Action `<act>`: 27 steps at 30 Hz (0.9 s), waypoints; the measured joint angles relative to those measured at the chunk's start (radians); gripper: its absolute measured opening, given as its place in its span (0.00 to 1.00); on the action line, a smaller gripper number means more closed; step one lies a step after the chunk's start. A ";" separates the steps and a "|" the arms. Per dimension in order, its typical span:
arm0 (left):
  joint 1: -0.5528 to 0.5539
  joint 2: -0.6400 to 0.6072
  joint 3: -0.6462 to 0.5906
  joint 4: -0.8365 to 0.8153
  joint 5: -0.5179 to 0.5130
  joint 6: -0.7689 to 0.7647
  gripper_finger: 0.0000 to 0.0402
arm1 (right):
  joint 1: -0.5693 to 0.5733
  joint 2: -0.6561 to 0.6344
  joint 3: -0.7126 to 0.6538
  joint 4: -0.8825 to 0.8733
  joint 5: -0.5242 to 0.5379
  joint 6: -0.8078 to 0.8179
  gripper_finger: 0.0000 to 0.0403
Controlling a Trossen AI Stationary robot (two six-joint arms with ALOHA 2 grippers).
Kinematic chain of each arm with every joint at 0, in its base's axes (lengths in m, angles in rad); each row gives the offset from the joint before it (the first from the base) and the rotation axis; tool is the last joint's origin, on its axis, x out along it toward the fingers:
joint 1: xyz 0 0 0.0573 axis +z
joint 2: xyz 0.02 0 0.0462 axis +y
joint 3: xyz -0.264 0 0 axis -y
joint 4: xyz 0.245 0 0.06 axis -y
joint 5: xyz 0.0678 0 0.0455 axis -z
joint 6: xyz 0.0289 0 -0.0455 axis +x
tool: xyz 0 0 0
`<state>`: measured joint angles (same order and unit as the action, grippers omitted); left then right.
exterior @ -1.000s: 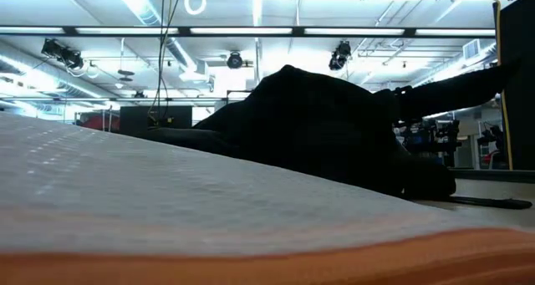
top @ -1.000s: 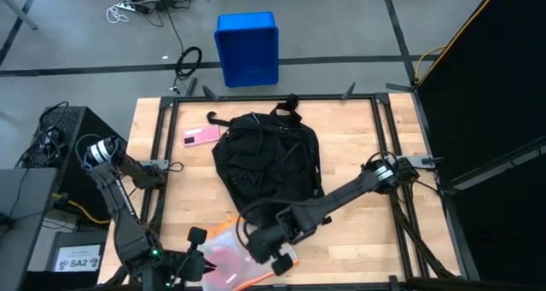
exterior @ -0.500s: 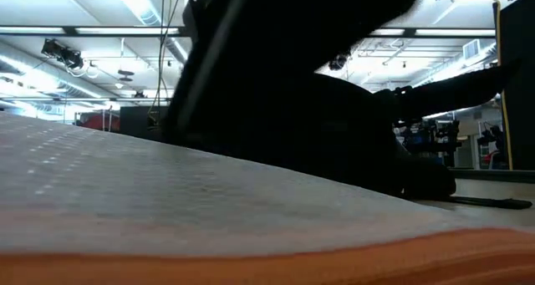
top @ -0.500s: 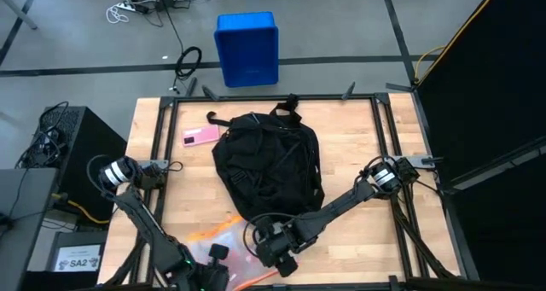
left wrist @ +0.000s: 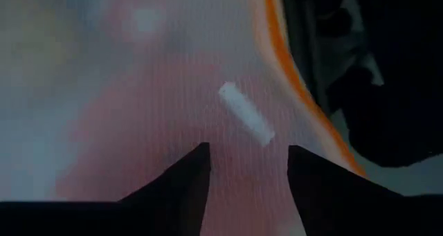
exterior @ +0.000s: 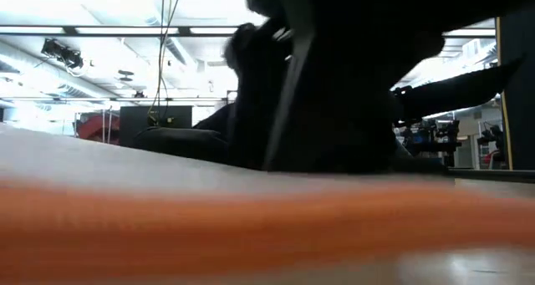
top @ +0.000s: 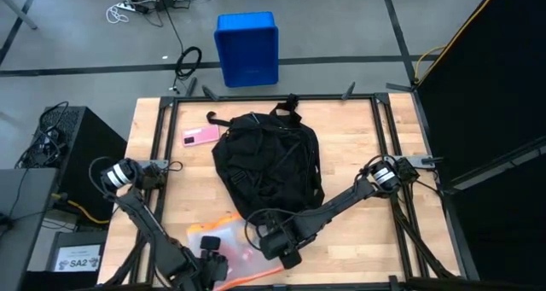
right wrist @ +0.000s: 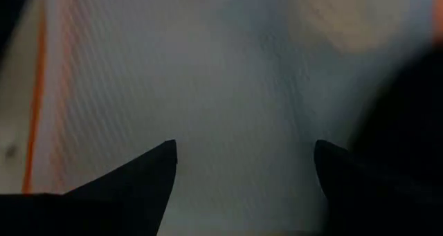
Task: Unpack backpack
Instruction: Put the zip bag into the backpack
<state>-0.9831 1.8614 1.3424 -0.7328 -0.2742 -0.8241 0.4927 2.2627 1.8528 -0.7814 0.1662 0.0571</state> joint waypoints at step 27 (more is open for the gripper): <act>-0.288 0.142 -0.004 -0.285 -0.238 -0.519 0.33 | 0.293 -0.035 -0.034 -0.424 0.476 0.410 0.76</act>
<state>-1.2713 2.0030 1.3380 -1.0176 -0.5120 -1.3430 0.7859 2.2282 1.8189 -1.2053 0.6425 0.4668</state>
